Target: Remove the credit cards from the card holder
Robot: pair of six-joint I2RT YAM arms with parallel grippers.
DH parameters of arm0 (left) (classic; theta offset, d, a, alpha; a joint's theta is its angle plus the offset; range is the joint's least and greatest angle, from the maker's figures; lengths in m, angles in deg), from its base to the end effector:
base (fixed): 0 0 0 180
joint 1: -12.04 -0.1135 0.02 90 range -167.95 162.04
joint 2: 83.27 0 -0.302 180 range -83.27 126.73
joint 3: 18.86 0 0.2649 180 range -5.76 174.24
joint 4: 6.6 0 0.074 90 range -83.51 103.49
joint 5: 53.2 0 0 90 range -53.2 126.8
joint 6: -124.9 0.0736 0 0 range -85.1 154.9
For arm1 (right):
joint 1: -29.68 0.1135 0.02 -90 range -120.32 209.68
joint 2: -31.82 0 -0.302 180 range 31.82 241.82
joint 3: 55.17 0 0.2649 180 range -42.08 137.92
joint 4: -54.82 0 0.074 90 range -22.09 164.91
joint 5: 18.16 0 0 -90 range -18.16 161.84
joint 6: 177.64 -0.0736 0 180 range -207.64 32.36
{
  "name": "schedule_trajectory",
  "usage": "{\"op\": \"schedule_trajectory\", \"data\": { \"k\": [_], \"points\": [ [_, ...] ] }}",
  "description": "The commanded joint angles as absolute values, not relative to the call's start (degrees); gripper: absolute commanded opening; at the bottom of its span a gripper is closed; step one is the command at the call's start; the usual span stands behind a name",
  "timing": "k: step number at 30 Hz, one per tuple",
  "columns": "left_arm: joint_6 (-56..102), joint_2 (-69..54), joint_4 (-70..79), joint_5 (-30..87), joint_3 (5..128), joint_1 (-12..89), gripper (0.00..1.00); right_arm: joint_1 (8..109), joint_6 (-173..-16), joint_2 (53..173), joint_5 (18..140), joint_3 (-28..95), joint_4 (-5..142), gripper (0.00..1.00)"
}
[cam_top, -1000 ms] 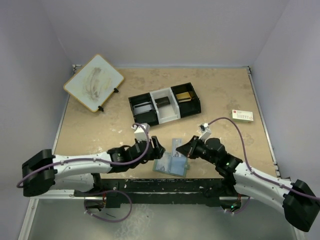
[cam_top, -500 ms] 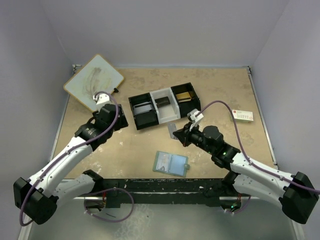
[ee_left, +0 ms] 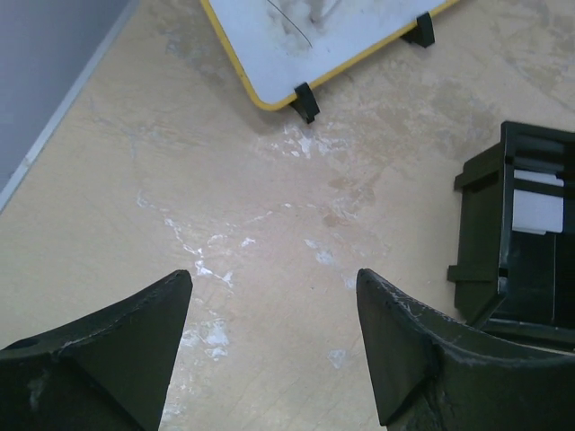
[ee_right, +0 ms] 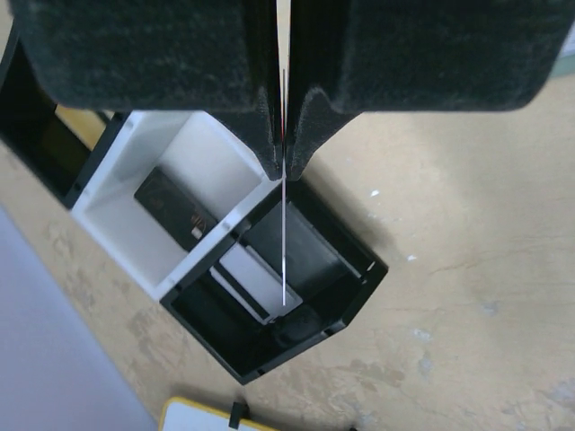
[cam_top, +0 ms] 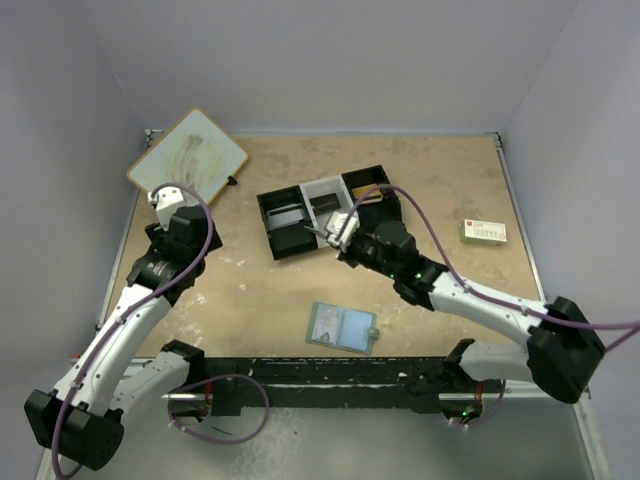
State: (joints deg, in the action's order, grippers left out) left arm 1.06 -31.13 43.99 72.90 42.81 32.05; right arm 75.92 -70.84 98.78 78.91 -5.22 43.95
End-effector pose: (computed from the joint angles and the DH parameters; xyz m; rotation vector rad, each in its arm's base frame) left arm 0.1995 -0.0265 0.3081 -0.5653 2.0593 0.1785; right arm 0.2019 0.2239 0.2982 -0.9681 1.3984 0.4890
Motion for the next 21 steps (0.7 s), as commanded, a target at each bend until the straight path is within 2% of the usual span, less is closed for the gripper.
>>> {"op": "schedule_trajectory", "data": {
  "k": [1, 6, 12, 21],
  "points": [
    [-0.1, -35.6, 43.9, 79.8, 42.6, 31.8, 0.72, 76.0, -57.9, 107.7, 82.7, 3.9, 42.0, 0.00],
    [-0.9, -37.7, 44.0, 81.3, 42.3, 31.8, 0.73, 75.1, -49.3, 119.7, 86.4, 14.8, 46.8, 0.00],
    [-1.3, -38.2, 44.6, 82.9, 42.7, 31.8, 0.73, 74.6, -43.2, 130.9, 82.1, 25.9, 51.2, 0.00],
    [-1.2, -39.0, 44.5, 83.3, 42.7, 31.8, 0.73, 74.0, -37.4, 139.5, 79.2, 33.2, 54.1, 0.00]
  ]
}}
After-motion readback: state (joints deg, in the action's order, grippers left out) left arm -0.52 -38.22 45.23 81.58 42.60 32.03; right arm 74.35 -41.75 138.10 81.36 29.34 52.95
